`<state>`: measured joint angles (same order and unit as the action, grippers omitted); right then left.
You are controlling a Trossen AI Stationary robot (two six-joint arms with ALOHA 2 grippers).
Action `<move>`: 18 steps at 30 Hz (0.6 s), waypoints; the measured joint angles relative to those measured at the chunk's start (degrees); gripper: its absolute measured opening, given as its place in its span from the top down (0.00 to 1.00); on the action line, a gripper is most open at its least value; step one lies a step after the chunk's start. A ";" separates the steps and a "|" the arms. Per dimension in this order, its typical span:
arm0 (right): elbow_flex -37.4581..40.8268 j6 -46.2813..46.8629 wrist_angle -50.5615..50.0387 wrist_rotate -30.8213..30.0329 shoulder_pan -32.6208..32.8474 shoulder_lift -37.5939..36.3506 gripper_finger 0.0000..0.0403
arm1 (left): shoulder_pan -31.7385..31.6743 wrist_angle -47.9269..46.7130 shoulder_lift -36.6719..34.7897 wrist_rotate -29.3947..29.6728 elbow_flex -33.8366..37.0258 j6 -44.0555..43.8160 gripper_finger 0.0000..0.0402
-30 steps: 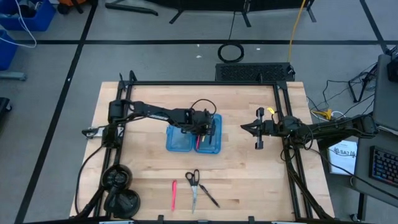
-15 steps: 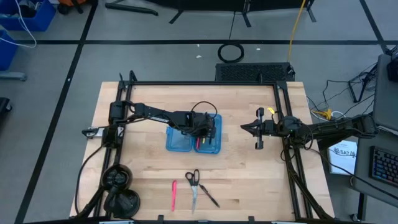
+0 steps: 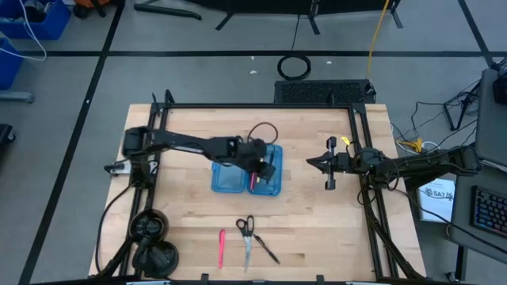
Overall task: Pick & place school supplies into a supply box
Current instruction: Put the black pen into the blue supply box
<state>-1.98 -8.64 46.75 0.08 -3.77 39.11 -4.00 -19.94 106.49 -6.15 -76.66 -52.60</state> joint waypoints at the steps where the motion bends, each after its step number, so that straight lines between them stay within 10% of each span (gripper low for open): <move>1: 0.00 -0.16 0.15 0.00 0.00 -0.02 1.00 | 0.20 -0.42 -2.22 -1.12 0.00 3.99 0.68; 9: 0.00 -3.24 0.16 0.00 0.00 -0.02 1.00 | 6.19 -13.05 -21.98 6.96 0.28 36.46 0.68; 18: 0.01 -6.72 5.17 0.00 0.00 0.03 1.00 | 8.91 -24.45 -28.32 21.61 2.70 43.48 0.68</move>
<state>-1.97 -15.36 51.92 0.08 -3.77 39.13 4.91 -44.39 78.17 15.46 -73.96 -9.12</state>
